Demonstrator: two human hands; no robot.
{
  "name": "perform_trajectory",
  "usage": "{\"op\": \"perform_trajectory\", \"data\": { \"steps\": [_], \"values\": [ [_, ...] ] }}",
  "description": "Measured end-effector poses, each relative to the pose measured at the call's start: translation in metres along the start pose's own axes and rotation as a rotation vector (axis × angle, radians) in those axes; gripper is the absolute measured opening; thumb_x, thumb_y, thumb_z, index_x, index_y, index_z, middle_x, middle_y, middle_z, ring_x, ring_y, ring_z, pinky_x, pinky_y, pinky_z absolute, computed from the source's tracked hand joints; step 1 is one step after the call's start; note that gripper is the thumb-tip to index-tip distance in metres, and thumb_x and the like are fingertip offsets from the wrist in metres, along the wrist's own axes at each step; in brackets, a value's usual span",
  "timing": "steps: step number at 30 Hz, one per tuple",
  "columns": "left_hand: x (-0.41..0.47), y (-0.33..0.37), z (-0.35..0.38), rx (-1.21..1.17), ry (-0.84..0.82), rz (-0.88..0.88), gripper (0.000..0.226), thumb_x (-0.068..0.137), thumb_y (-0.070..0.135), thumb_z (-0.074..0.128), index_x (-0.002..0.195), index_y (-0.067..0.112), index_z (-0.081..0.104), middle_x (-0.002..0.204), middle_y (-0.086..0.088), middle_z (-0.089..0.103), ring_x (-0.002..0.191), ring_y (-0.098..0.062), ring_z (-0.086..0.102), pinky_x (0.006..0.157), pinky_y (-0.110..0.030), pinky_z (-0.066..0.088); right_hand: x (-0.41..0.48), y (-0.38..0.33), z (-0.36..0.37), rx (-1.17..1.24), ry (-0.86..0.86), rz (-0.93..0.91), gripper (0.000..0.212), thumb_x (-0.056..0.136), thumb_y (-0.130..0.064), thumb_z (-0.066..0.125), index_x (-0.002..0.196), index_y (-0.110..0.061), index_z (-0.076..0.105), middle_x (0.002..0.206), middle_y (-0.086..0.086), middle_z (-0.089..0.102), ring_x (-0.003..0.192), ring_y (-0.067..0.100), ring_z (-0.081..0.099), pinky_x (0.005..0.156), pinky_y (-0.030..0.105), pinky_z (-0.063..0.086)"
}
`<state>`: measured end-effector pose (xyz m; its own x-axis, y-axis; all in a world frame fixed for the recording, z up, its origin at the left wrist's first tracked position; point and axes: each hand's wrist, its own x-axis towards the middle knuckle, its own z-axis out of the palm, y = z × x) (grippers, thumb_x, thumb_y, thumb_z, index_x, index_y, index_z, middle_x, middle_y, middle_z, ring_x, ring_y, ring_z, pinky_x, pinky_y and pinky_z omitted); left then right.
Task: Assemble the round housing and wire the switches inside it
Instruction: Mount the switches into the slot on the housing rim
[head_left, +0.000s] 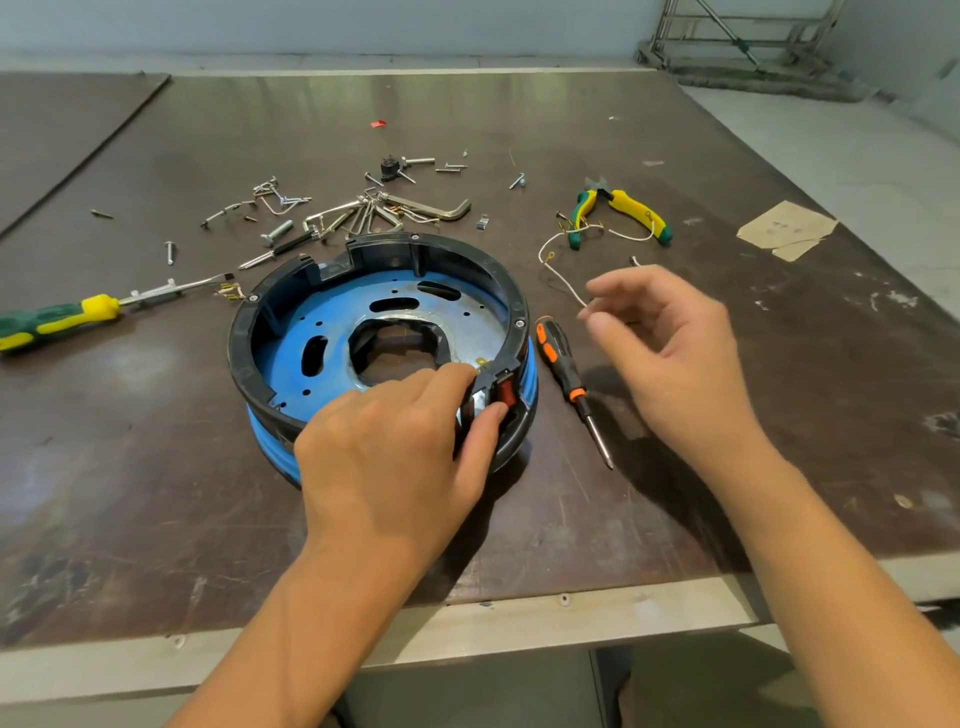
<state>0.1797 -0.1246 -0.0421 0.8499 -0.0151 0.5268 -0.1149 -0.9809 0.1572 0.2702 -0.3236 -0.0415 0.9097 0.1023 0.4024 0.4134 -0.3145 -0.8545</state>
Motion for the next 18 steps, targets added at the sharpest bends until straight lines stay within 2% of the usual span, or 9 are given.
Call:
{"op": "perform_trajectory", "data": {
  "steps": [2,4,6,8,10,12,14,18],
  "values": [
    [0.001,0.0,-0.002,0.013,-0.009,-0.002,0.034,0.093,0.053,0.05,0.094,0.025,0.067,0.065,0.007,0.061,0.056,-0.018,0.057,0.047,-0.033,0.045,0.008,0.01,-0.014,-0.293,-0.003,0.019,0.031,0.094,-0.007,0.06,0.121,-0.02,0.067,0.117,-0.005,0.069,0.11,0.013,0.063,0.097,0.029,0.05],
    [0.001,0.0,-0.003,0.017,-0.017,-0.004,0.034,0.092,0.054,0.05,0.094,0.025,0.067,0.064,0.008,0.06,0.054,-0.017,0.056,0.046,-0.03,0.043,0.01,0.023,-0.022,-0.567,-0.152,0.054,0.039,0.096,-0.005,0.057,0.132,-0.016,0.061,0.139,0.0,0.059,0.134,0.017,0.049,0.11,0.025,0.033],
    [0.002,0.0,-0.004,0.009,-0.027,-0.002,0.034,0.092,0.055,0.049,0.095,0.026,0.067,0.064,0.008,0.06,0.054,-0.017,0.056,0.045,-0.03,0.043,0.009,0.03,-0.021,-0.704,-0.26,0.08,0.042,0.097,-0.004,0.054,0.138,-0.011,0.057,0.15,0.005,0.049,0.146,0.02,0.034,0.118,0.029,0.024],
    [0.002,-0.001,-0.005,-0.007,-0.038,-0.003,0.034,0.093,0.055,0.048,0.097,0.027,0.067,0.065,0.009,0.061,0.055,-0.016,0.057,0.046,-0.032,0.045,0.008,0.033,-0.018,-0.763,-0.272,0.084,0.043,0.097,-0.006,0.054,0.139,-0.011,0.055,0.148,0.004,0.051,0.148,0.021,0.031,0.118,0.035,0.026],
    [0.002,-0.001,-0.007,-0.017,-0.04,0.0,0.033,0.092,0.054,0.048,0.098,0.027,0.067,0.066,0.009,0.063,0.056,-0.017,0.058,0.046,-0.032,0.046,0.008,0.033,-0.018,-0.773,-0.235,0.073,0.041,0.094,-0.005,0.059,0.134,-0.013,0.058,0.137,0.002,0.057,0.143,0.022,0.039,0.112,0.035,0.034],
    [0.001,-0.002,-0.007,-0.025,-0.042,0.005,0.033,0.092,0.053,0.049,0.1,0.026,0.067,0.068,0.008,0.064,0.057,-0.017,0.06,0.046,-0.033,0.047,0.008,0.031,-0.019,-0.734,-0.161,0.054,0.041,0.088,-0.002,0.065,0.125,-0.018,0.061,0.118,-0.003,0.06,0.127,0.02,0.049,0.096,0.027,0.039],
    [0.001,-0.002,-0.008,-0.03,-0.047,0.01,0.033,0.092,0.052,0.049,0.101,0.026,0.067,0.069,0.007,0.065,0.058,-0.018,0.061,0.047,-0.034,0.048,0.008,0.029,-0.02,-0.724,-0.117,0.04,0.044,0.083,-0.001,0.069,0.122,-0.022,0.062,0.106,-0.008,0.058,0.114,0.018,0.05,0.086,0.028,0.036],
    [0.002,-0.002,-0.008,-0.02,-0.047,0.015,0.032,0.093,0.052,0.049,0.102,0.027,0.066,0.069,0.008,0.065,0.058,-0.018,0.061,0.046,-0.033,0.047,0.007,0.027,-0.02,-0.822,-0.093,0.108,0.049,0.085,-0.018,0.072,0.13,-0.029,0.058,0.115,-0.008,0.066,0.124,0.018,0.044,0.097,0.046,0.034]
  ]
}}
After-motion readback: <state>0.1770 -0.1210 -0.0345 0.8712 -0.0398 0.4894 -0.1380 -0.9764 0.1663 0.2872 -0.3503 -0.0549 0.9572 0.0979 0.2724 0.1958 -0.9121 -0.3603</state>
